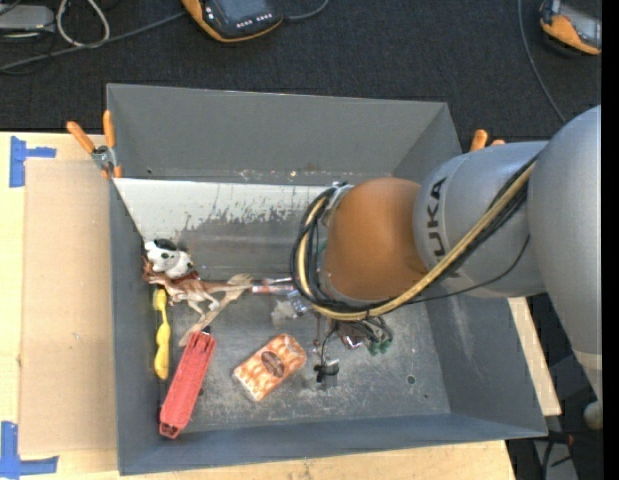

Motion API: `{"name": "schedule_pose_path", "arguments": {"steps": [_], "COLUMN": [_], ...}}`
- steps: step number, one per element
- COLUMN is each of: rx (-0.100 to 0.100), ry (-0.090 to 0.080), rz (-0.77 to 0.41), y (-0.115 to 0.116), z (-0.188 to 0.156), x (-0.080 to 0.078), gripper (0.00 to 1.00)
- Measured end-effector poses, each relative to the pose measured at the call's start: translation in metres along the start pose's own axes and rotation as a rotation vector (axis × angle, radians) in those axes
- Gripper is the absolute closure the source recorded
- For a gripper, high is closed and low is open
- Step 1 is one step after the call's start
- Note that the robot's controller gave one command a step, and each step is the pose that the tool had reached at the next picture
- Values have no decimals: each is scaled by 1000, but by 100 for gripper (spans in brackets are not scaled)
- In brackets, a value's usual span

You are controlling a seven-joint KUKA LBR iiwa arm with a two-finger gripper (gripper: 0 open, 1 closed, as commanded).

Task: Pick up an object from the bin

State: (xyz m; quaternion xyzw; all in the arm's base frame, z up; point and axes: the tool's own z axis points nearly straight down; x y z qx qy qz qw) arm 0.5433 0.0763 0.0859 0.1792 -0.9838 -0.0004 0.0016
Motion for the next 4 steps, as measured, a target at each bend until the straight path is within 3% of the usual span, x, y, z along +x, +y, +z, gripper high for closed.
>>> {"name": "schedule_pose_path", "arguments": {"steps": [1,2,3,4], "rx": [8,8,6,6], "ry": [-7,-7,-2,3], "rz": [-11,-11,5,5], "y": [28,28,25,34], "z": [17,17,-40,-114], "x": [23,23,16,22], "gripper": [100,100,100,100]}}
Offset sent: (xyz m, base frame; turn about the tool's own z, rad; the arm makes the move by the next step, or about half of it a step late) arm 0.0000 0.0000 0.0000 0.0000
